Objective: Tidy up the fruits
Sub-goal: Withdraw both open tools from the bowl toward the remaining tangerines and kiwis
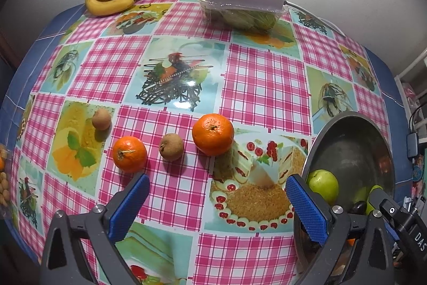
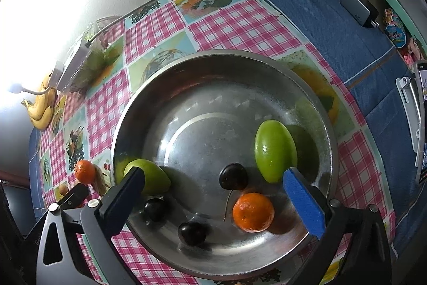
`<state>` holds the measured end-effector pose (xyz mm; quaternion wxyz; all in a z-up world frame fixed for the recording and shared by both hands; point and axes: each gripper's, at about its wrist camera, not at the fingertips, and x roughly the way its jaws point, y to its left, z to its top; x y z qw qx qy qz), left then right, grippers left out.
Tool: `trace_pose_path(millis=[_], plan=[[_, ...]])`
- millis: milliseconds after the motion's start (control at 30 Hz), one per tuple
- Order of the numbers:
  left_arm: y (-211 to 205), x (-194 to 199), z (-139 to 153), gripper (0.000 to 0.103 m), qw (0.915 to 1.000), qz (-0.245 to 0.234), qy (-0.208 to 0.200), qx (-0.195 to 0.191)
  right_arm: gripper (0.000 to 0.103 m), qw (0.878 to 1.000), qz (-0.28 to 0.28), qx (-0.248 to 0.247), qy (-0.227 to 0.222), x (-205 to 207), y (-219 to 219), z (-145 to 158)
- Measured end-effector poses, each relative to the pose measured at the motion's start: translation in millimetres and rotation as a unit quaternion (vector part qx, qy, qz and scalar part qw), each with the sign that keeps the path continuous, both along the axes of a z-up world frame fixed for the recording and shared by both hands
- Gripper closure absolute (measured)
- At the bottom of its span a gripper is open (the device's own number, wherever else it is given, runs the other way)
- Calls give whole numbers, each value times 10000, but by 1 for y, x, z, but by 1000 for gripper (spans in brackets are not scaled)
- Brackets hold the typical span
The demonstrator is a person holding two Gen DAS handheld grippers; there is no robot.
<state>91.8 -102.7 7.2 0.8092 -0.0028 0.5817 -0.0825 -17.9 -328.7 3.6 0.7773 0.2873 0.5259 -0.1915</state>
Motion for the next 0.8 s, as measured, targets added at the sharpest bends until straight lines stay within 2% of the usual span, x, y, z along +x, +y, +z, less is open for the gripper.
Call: trace_pose_path(millis=[433, 800], plan=[[17, 5, 8, 0, 9999, 106, -72, -82, 0, 9999, 102, -124, -49, 7, 14, 10], [58, 18, 14, 0, 9990, 373, -245, 87, 0, 9987, 469, -192, -48, 26, 53, 11]])
